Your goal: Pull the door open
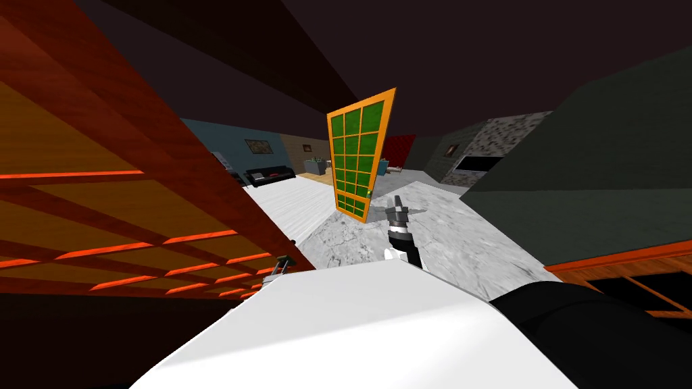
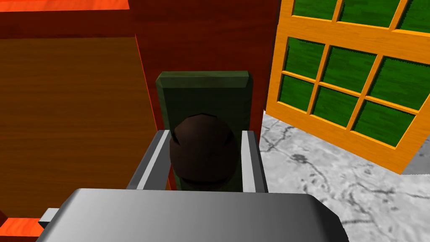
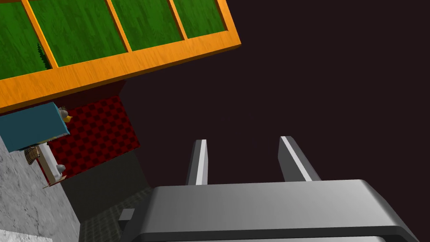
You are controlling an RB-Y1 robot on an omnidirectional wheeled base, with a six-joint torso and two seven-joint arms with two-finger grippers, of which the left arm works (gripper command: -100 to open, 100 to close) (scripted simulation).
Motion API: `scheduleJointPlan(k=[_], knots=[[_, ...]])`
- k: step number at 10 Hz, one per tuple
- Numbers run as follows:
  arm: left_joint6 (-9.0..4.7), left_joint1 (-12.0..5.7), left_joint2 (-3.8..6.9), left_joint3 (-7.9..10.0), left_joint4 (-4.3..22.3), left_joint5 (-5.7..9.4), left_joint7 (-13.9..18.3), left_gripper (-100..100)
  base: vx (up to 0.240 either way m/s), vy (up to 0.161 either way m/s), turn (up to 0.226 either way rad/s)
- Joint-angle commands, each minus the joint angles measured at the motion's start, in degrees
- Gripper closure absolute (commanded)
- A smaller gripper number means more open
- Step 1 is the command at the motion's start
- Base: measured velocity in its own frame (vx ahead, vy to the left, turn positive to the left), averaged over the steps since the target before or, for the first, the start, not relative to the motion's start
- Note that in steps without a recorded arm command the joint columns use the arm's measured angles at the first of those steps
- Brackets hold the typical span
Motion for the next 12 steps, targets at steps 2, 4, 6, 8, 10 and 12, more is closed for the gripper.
scheduleJointPlan(k=[2, 4, 6, 8, 10, 12], knots=[[-0.94, -0.35, 0.44, -0.57, 0.9, -0.33, 0.8, 100, -0.174, 0.020, -0.126], [-1.78, -0.65, 0.82, -1.08, 1.8, -0.63, 1.5, 100, -0.220, 0.030, -0.130], [-2.92, -1.07, 1.35, -1.77, 2.9, -1.03, 2.5, 100, -0.215, 0.057, -0.146], [-3.76, -1.38, 1.74, -2.28, 3.7, -1.33, 3.2, 100, -0.216, 0.038, -0.125], [-4.52, -1.66, 2.10, -2.74, 4.5, -1.59, 3.8, 100, -0.211, 0.048, -0.092], [-4.53, -1.89, 1.96, -3.28, 5.0, -1.83, 4.1, 100, -0.126, 0.008, -0.085]])
